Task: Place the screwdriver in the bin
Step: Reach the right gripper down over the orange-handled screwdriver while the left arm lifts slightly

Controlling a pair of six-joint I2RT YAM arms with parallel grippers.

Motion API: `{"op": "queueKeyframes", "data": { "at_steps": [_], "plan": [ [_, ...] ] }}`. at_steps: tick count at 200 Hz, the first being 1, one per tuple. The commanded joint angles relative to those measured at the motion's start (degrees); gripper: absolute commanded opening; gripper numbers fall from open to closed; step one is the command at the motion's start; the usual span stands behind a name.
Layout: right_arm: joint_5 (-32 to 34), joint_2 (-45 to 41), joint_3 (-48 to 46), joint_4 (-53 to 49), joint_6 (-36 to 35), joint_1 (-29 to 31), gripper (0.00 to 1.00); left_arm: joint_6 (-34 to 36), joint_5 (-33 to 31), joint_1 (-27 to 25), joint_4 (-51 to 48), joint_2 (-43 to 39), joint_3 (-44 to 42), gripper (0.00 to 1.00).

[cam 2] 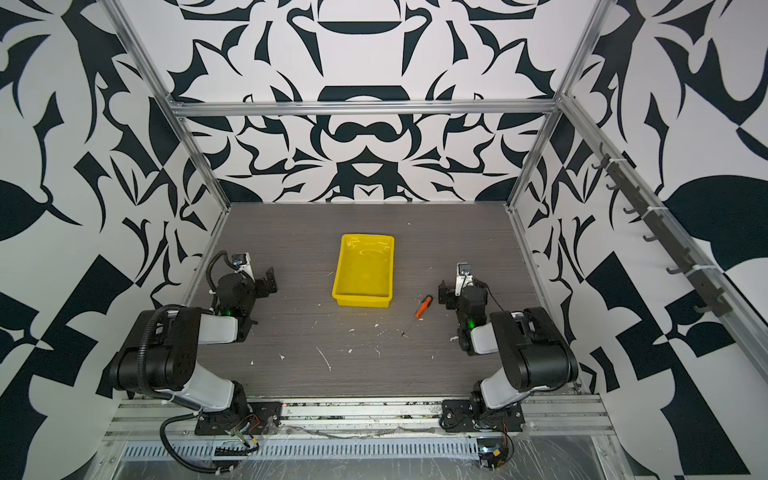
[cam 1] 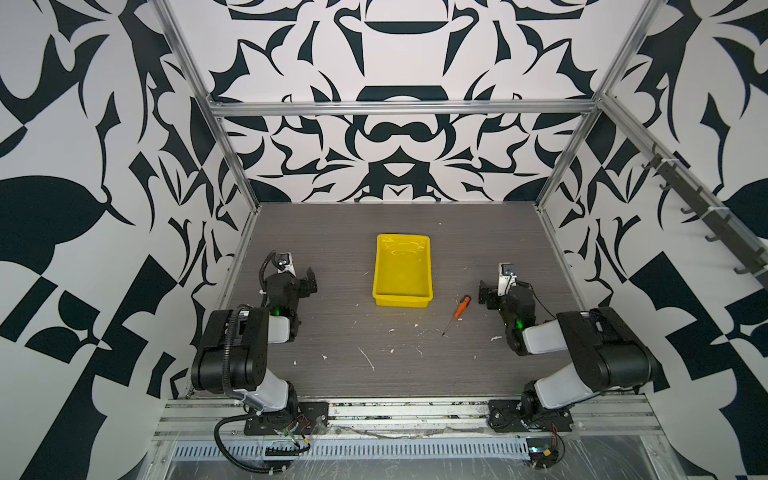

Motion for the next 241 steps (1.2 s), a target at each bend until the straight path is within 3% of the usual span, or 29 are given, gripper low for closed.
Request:
{"op": "queueKeyframes", "data": {
  "at_steps": [1, 20, 45, 71, 84, 95, 110, 116, 127, 155, 179, 220, 241],
  "plan": [
    [7.37, -6.39, -0.28, 3.60, -1.82, 3.33, 1.00, 0.42, 1.46, -0.77, -4.54, -6.52, 0.98, 1.00],
    [10.13, -15.61, 4.19, -13.74, 0.54, 3.68, 1.00, -1.09, -3.91, -2.17, -31.86, -10.90, 12.65, 1.00],
    [10.72, -26.45, 11.28, -35.05, 4.49, 4.03, 1.00, 0.16, -2.19, -6.07, -32.72, -13.01, 13.76, 1.00],
    [9.65, -31.35, 19.34, -51.68, 14.25, 3.99, 1.00, -1.60, -4.50, -14.28, -45.49, -22.86, 16.89, 1.00],
    [9.95, -31.87, 23.67, -61.92, 18.57, 3.94, 1.00, -7.12, -3.10, -15.71, -52.31, -27.20, 17.87, 1.00],
    [14.86, -31.77, 26.32, -70.92, 27.21, 3.89, 1.00, -15.10, -4.11, -15.65, -59.27, -30.57, 18.65, 1.00],
    [26.61, -31.14, 26.25, -83.96, 49.33, 3.74, 1.00, -17.87, -5.25, -15.65, -66.61, -34.17, 18.71, 1.00],
    [27.26, -31.02, 24.36, -82.69, 51.80, 3.18, 1.00, -18.02, -6.54, -15.63, -68.44, -35.49, 18.19, 1.00],
    [20.76, -31.06, 20.80, -75.61, 48.79, 0.71, 1.00, -19.27, -11.13, -15.65, -72.00, -37.30, 17.48, 1.00],
    [10.61, -28.93, 19.16, -69.08, 53.97, -1.46, 1.00, -31.85, -26.24, -15.56, -79.09, -40.30, 15.53, 1.00],
    [5.63, -26.37, 19.77, -66.64, 55.74, 0.75, 0.95, -35.85, -26.23, -15.56, -78.37, -42.56, 12.72, 1.00],
    [9.92, -20.61, 23.79, -71.79, 55.64, 12.60, 0.92, -40.20, -28.63, -15.52, -80.67, -43.92, 11.74, 1.00],
    [5.48, -17.57, 24.26, -71.16, 57.79, 13.46, 0.90, -42.00, -29.45, -15.49, -81.64, -44.65, 11.30, 1.00]
  ]
}}
